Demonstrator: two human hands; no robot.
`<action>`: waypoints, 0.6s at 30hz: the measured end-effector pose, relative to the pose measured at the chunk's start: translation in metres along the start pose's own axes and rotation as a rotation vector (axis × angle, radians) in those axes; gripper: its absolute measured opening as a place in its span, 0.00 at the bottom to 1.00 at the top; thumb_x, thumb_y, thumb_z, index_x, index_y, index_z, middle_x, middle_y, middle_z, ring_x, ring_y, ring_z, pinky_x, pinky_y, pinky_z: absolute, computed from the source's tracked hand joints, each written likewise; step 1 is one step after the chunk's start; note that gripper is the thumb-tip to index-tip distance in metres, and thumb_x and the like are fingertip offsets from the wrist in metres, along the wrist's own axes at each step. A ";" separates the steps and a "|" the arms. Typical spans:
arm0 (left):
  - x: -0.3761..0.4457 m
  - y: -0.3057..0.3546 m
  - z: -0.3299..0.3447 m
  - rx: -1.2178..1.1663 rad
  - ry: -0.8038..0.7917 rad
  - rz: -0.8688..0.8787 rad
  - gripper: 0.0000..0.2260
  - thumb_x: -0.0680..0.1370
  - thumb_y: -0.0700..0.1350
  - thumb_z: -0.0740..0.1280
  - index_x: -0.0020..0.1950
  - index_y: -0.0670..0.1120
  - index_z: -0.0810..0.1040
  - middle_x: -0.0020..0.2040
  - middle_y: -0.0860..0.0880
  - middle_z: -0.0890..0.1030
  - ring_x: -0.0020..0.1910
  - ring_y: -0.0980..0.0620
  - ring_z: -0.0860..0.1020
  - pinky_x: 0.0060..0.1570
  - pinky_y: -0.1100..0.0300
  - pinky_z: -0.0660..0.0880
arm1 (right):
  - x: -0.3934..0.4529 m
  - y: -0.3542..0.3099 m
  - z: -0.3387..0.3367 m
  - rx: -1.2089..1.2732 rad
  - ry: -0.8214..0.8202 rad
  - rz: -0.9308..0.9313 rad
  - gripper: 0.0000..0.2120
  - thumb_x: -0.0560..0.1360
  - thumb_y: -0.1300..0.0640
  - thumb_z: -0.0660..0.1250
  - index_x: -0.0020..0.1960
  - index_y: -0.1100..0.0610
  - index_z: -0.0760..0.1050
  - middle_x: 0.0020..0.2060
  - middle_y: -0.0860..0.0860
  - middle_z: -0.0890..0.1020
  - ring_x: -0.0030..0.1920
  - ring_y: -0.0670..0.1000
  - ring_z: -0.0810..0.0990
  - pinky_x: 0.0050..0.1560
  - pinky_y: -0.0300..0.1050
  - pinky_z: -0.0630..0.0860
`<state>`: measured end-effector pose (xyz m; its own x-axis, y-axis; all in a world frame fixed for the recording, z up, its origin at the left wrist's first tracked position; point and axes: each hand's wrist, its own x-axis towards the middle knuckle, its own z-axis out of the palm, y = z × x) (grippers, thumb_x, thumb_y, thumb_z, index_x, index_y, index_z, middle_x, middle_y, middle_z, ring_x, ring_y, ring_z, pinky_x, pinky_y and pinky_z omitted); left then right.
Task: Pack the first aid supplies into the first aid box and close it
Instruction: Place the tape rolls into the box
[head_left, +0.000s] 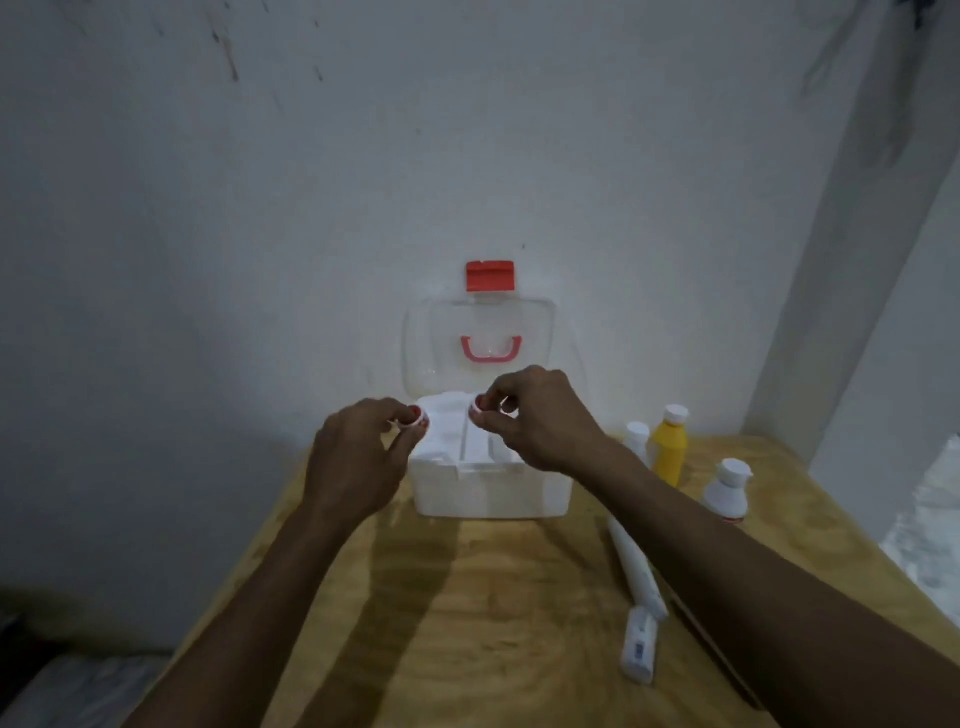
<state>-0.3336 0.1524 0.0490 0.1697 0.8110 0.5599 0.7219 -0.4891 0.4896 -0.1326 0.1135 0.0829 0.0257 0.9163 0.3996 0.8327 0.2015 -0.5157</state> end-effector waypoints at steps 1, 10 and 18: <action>0.012 -0.004 0.002 0.013 -0.023 -0.012 0.11 0.75 0.54 0.70 0.51 0.49 0.85 0.50 0.51 0.86 0.45 0.50 0.82 0.49 0.50 0.79 | 0.011 0.001 0.005 -0.007 -0.013 0.002 0.12 0.75 0.50 0.71 0.51 0.57 0.84 0.50 0.52 0.86 0.44 0.49 0.84 0.42 0.38 0.75; 0.064 -0.020 0.042 0.122 -0.258 -0.044 0.13 0.76 0.53 0.70 0.56 0.48 0.84 0.55 0.48 0.85 0.50 0.49 0.82 0.50 0.54 0.79 | 0.076 0.010 0.048 -0.156 -0.159 -0.020 0.11 0.74 0.55 0.73 0.54 0.59 0.84 0.47 0.54 0.87 0.35 0.48 0.83 0.47 0.48 0.83; 0.069 -0.030 0.058 0.106 -0.281 -0.062 0.10 0.74 0.49 0.73 0.53 0.47 0.86 0.51 0.47 0.86 0.44 0.51 0.82 0.43 0.59 0.76 | 0.090 0.015 0.060 -0.214 -0.242 -0.032 0.12 0.74 0.56 0.73 0.55 0.60 0.84 0.47 0.54 0.87 0.39 0.50 0.84 0.48 0.44 0.80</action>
<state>-0.3047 0.2418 0.0337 0.2914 0.9026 0.3167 0.8002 -0.4114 0.4364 -0.1506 0.2196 0.0656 -0.1132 0.9716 0.2076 0.9291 0.1776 -0.3245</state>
